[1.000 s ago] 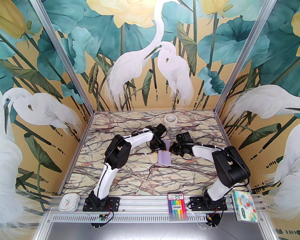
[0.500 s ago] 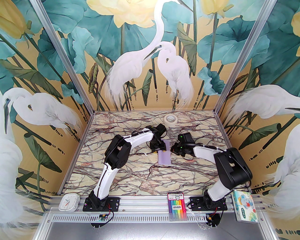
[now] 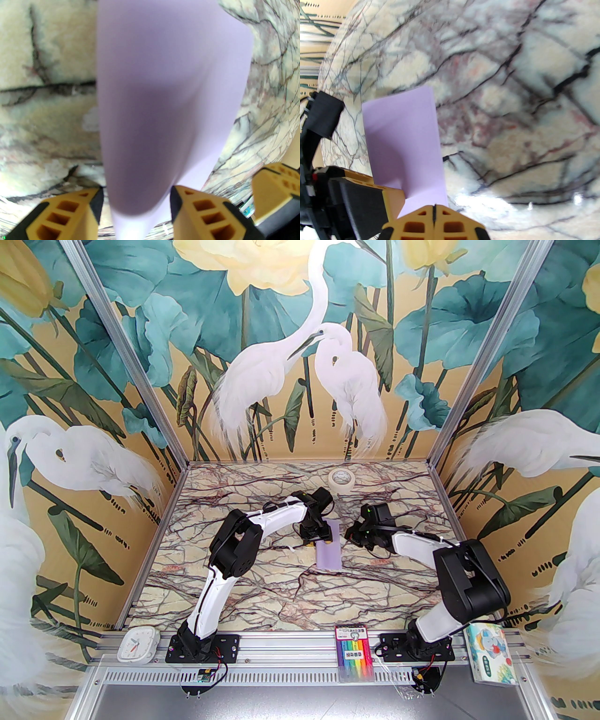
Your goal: Fold a paper plane with a square sheet of paper (fold left side to right side)
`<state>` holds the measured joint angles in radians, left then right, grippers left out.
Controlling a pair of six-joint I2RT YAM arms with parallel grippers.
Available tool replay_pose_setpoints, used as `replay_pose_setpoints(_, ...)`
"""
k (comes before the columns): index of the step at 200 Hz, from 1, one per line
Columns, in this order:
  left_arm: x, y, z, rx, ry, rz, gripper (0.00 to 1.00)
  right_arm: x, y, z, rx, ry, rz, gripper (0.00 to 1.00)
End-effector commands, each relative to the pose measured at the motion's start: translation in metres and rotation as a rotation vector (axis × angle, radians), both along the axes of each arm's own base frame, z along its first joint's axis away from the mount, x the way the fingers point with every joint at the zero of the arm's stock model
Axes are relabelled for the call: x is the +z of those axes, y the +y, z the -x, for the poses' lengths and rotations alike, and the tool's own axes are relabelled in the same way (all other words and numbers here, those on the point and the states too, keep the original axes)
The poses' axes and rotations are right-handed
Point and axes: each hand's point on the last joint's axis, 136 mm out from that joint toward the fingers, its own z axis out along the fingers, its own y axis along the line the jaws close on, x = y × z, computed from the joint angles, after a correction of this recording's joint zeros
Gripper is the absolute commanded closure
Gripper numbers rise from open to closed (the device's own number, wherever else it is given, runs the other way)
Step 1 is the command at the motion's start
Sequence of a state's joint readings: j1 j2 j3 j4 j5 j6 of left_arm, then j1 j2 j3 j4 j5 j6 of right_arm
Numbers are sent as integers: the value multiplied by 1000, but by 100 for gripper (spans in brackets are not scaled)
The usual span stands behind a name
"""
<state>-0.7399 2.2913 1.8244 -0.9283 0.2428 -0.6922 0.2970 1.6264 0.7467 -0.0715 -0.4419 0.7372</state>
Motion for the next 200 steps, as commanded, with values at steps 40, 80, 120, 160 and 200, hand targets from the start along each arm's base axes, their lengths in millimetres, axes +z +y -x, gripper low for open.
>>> replay_pose_setpoints(40, -81, 7, 12, -21, 58, -85, 47, -3, 21, -1, 50, 9, -36, 100)
replay_pose_setpoints(80, -81, 6, 12, -21, 58, -83, 47, -10, 24, -1, 65, 30, -35, 100)
replay_pose_setpoints(120, -81, 6, 12, -24, 59, -81, 47, -13, 27, -3, 75, 35, -35, 100)
replay_pose_setpoints(160, -81, 6, 13, -24, 61, -80, 47, -19, 24, -2, 77, 51, -9, 100)
replay_pose_setpoints(200, -79, 5, 12, -28, 58, -78, 47, -37, 13, 7, 69, 114, 69, 100)
